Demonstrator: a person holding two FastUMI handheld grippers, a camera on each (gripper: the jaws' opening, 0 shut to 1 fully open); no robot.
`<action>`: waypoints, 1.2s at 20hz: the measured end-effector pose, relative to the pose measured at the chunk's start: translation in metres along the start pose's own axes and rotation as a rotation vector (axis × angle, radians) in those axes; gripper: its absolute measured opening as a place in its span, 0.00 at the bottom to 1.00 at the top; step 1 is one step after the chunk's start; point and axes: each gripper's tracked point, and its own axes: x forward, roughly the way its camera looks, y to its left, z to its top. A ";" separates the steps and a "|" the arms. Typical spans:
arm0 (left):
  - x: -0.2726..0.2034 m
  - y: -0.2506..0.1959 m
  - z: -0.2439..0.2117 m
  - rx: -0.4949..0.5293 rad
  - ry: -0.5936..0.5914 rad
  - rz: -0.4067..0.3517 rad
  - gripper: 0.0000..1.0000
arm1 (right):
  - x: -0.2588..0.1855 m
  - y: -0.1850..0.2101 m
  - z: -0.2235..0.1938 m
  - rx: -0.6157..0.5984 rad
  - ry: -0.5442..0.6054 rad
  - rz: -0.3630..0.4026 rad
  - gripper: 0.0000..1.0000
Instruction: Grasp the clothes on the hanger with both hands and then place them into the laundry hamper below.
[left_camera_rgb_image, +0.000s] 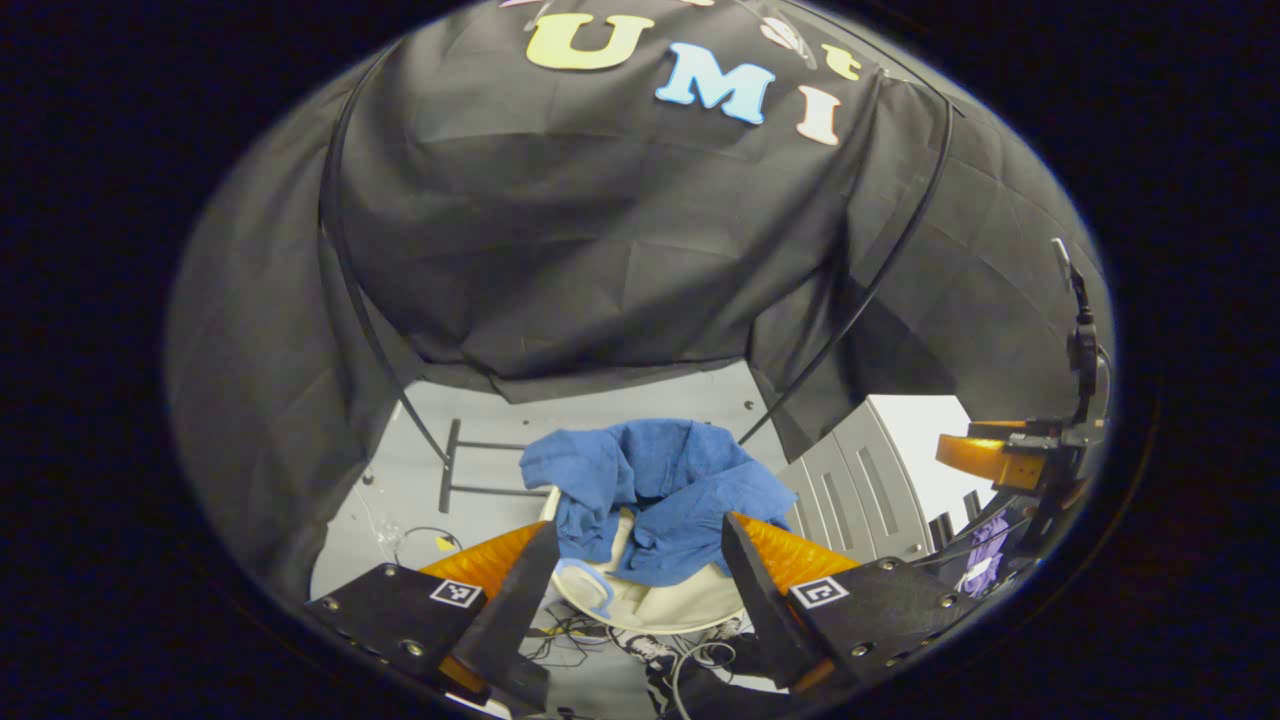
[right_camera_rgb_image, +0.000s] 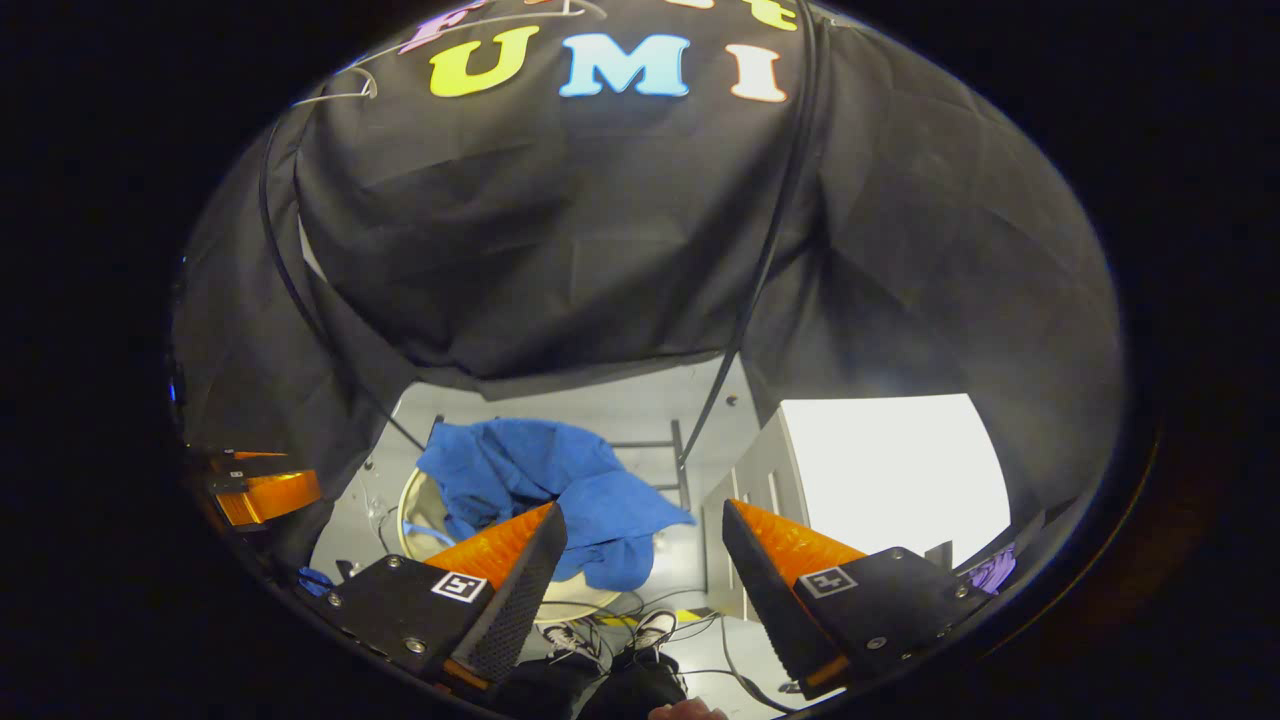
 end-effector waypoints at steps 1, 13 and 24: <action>-0.011 -0.005 0.012 0.016 -0.033 0.004 0.95 | -0.010 -0.006 0.011 0.013 -0.032 -0.017 0.97; -0.177 -0.108 0.195 0.126 -0.507 0.123 0.93 | -0.133 -0.061 0.148 0.017 -0.467 -0.005 0.96; -0.378 -0.193 0.283 0.018 -0.895 0.370 0.93 | -0.253 -0.174 0.244 0.035 -0.904 0.032 0.95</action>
